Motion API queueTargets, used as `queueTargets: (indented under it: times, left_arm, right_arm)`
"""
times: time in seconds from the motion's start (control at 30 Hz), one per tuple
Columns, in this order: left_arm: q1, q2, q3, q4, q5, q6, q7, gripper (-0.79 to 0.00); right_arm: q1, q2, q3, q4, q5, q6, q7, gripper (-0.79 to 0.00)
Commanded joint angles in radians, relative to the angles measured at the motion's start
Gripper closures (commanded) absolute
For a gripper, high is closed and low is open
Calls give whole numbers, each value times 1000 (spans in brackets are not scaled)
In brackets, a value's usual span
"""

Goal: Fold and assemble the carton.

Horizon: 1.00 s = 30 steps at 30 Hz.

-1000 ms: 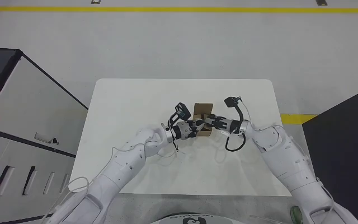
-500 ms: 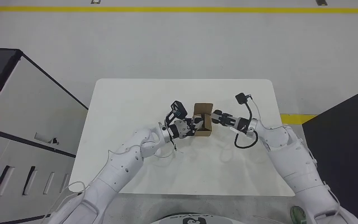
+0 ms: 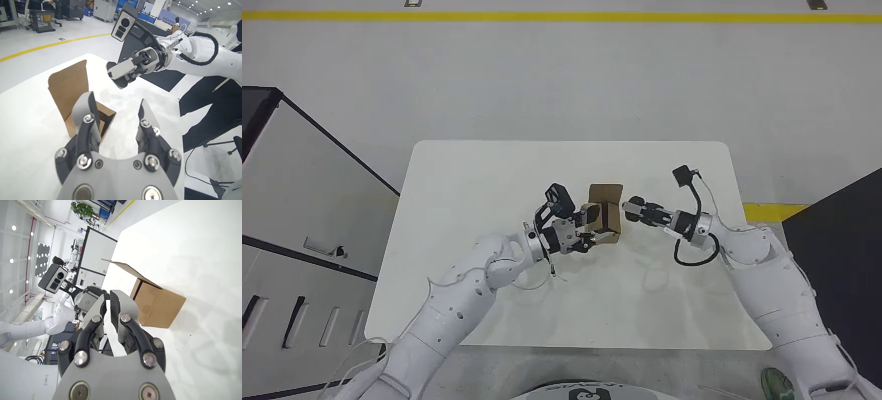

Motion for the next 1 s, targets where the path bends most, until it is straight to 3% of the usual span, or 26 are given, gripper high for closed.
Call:
queueTargets:
  times: [0.0, 0.2, 0.4, 0.63, 0.67, 0.7, 0.73, 0.77, 0.97]
  left_arm:
    - [0, 0, 0, 0, 1, 0, 0, -785]
    - [12, 2, -7, 3, 0, 17, 0, -785]
    - [44, 10, -22, 7, 3, 32, -8, -785]
    - [46, 11, -27, -9, 25, 47, 6, -785]
    - [46, 11, -27, -9, 25, 47, 6, 0]
    - [50, 11, -27, -7, 27, 56, 5, 0]
    - [56, 12, -26, -5, 28, 64, 4, 0]
    - [62, 12, -23, -6, 25, 65, -1, 0]
    - [79, 13, -23, -11, 17, 83, -5, 0]
  right_arm:
    - [0, 0, 0, 0, 0, 0, 0, -785]
    - [-8, 4, 21, 1, 30, 4, 2, -785]
    - [4, 19, 78, 43, 147, -10, 132, -785]
    - [7, 20, 82, 45, 150, -13, 138, -785]
    - [6, 20, 81, 47, 148, -10, 133, -542]
    - [6, 19, 77, 47, 141, -2, 120, -342]
    - [10, 19, 75, 47, 138, 4, 115, -92]
    - [18, 18, 75, 51, 145, 8, 112, 0]
    - [58, 15, 66, 88, 183, 20, 137, 0]
